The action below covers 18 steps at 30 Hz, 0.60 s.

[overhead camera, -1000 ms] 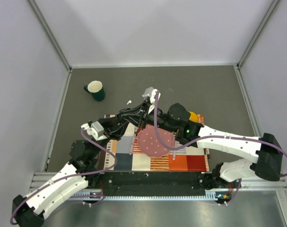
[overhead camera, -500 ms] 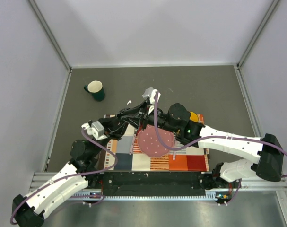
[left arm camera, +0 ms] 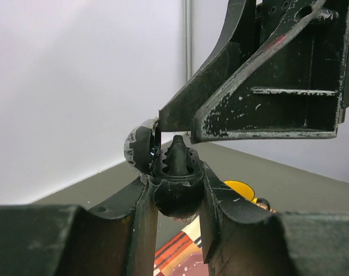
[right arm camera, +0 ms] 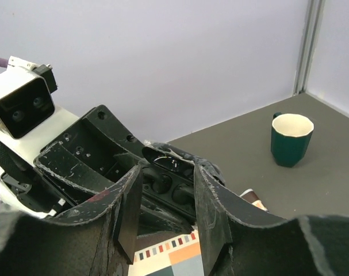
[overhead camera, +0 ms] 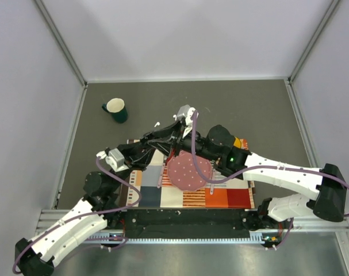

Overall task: Insert the wireless bluetooth earbuds into the charging case
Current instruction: Place the earbud in the charging case.

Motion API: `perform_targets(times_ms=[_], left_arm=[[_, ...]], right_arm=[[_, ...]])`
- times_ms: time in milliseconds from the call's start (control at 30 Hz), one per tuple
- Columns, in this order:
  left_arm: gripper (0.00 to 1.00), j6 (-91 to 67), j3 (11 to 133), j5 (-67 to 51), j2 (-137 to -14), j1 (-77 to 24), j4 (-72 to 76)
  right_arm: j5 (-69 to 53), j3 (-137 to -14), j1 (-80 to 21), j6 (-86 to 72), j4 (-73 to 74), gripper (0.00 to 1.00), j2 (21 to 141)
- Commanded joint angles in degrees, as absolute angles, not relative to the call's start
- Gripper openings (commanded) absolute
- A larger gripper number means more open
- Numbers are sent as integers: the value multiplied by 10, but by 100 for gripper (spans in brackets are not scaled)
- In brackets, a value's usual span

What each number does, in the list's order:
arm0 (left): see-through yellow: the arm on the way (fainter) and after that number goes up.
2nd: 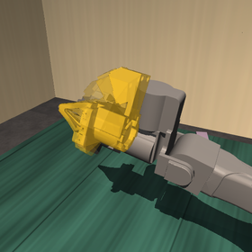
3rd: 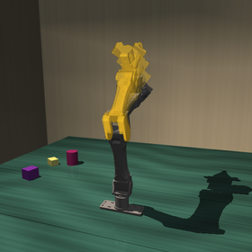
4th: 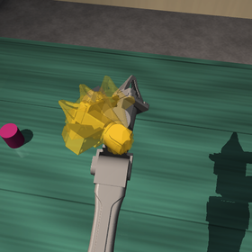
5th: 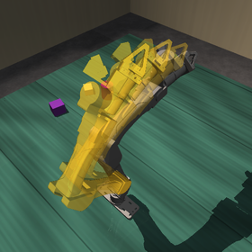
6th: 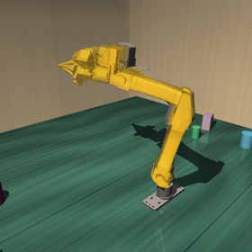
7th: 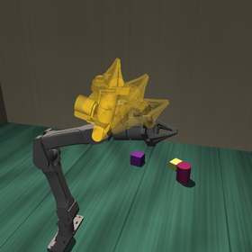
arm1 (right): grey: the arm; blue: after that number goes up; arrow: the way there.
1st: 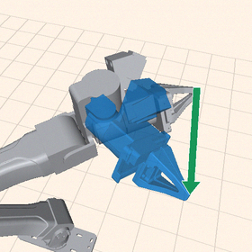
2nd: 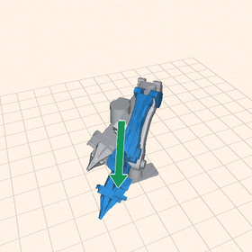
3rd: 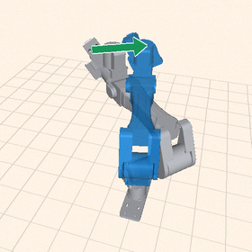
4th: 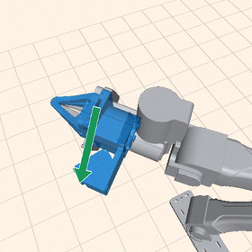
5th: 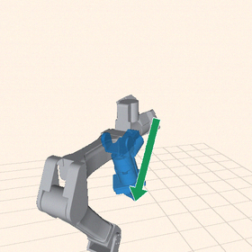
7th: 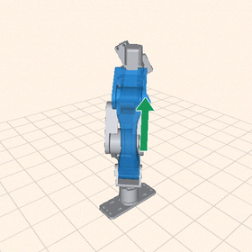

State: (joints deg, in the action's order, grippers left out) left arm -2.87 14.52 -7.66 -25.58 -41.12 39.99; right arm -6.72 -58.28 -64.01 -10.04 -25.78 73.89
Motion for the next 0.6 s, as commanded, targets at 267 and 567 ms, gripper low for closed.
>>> perform_targets(times_ms=[267, 567], left_arm=[[0, -26, 146, -78, -237, -413, 435], [0, -26, 149, -83, -238, -413, 435]], right_arm=[[-53, -627, -642, -102, -291, 32, 693], [-111, -678, -642, -119, -179, 15, 725]])
